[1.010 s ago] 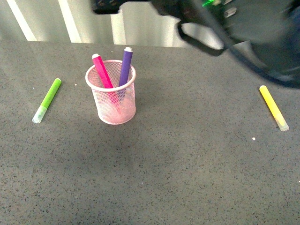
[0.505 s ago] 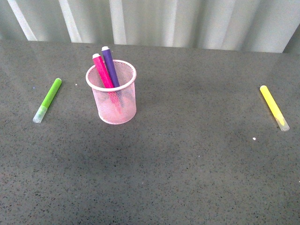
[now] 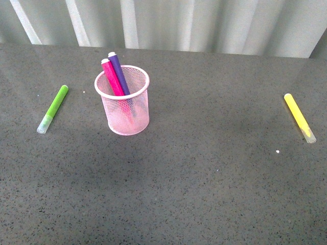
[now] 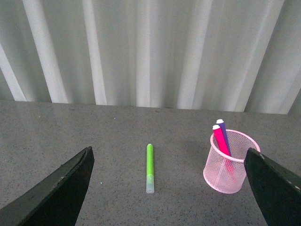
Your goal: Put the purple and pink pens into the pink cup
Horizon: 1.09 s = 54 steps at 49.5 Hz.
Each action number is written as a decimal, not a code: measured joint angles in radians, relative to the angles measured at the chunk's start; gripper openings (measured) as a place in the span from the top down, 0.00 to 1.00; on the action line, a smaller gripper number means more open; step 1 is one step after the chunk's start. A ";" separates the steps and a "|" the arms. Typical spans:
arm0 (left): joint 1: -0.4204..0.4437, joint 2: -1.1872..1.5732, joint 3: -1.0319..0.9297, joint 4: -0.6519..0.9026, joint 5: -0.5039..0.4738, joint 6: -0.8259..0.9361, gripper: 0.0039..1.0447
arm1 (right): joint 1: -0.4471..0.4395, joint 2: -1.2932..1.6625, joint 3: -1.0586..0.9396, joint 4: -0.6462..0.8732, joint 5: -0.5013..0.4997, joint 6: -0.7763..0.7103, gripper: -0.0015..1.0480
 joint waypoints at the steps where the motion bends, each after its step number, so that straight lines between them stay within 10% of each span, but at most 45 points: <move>1: 0.000 0.000 0.000 0.000 0.000 0.000 0.06 | -0.005 -0.012 -0.007 -0.006 -0.003 0.000 0.97; 54: 0.000 0.000 0.000 0.000 0.001 0.000 0.06 | -0.132 -0.575 -0.137 -0.409 -0.122 0.000 0.97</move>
